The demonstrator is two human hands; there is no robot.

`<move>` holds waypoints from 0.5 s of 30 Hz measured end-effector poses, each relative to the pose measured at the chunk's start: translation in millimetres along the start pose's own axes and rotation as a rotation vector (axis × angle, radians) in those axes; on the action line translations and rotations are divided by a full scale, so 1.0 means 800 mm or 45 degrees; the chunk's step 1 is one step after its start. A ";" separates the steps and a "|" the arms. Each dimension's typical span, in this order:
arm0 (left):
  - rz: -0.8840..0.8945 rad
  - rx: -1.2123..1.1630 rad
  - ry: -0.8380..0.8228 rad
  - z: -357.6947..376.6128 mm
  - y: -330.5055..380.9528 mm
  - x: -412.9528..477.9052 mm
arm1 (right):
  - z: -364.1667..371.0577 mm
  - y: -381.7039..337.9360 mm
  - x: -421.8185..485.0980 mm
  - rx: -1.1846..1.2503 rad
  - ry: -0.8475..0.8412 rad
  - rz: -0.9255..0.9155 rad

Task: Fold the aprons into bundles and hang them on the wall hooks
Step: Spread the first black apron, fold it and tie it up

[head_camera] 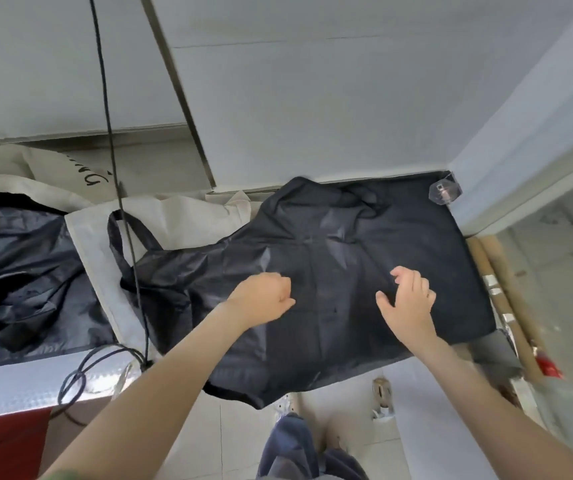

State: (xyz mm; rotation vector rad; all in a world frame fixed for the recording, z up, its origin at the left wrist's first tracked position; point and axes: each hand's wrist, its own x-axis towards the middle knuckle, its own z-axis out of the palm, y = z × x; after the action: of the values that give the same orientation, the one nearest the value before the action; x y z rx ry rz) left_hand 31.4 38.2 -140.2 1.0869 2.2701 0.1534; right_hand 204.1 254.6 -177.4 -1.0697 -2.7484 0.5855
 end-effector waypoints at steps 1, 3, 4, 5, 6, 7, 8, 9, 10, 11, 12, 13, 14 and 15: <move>0.053 0.020 -0.067 0.008 0.014 0.003 | -0.006 0.013 -0.005 0.023 0.016 0.078; 0.114 0.099 -0.154 0.023 0.040 0.003 | -0.018 0.033 -0.019 0.066 -0.008 0.201; 0.129 0.146 -0.160 0.027 0.049 0.000 | -0.020 0.038 -0.024 0.084 -0.032 0.226; 0.153 0.209 -0.173 0.035 0.061 -0.007 | -0.024 0.047 -0.038 0.104 -0.059 0.241; 0.194 0.295 -0.157 0.042 0.068 -0.014 | -0.026 0.051 -0.048 0.123 -0.086 0.228; 0.258 0.418 -0.141 0.049 0.067 -0.025 | -0.024 0.054 -0.058 0.136 -0.117 0.198; 0.354 0.555 -0.121 0.059 0.067 -0.039 | -0.023 0.056 -0.069 0.153 -0.155 0.163; 0.461 0.669 -0.099 0.073 0.065 -0.056 | -0.024 0.058 -0.082 0.163 -0.203 0.128; 0.567 0.794 -0.081 0.085 0.055 -0.072 | -0.022 0.057 -0.089 0.176 -0.258 0.101; 0.612 0.934 -0.105 0.097 0.044 -0.090 | -0.019 0.055 -0.097 0.188 -0.320 0.071; 0.629 1.031 -0.092 0.108 0.032 -0.110 | -0.017 0.051 -0.105 0.202 -0.389 0.043; 0.651 1.070 -0.062 0.120 0.014 -0.123 | -0.014 0.046 -0.113 0.221 -0.462 0.022; 0.641 1.091 -0.050 0.131 -0.003 -0.130 | -0.012 0.039 -0.120 0.257 -0.537 0.007; 0.594 1.136 -0.003 0.141 -0.013 -0.141 | -0.012 0.031 -0.133 0.306 -0.615 -0.016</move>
State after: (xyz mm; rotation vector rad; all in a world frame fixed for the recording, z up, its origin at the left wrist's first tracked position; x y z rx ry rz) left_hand 142.5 -69.1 -181.3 2.0394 2.0450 -0.7415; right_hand 300.7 202.8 -177.1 -0.9543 -2.9558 1.2841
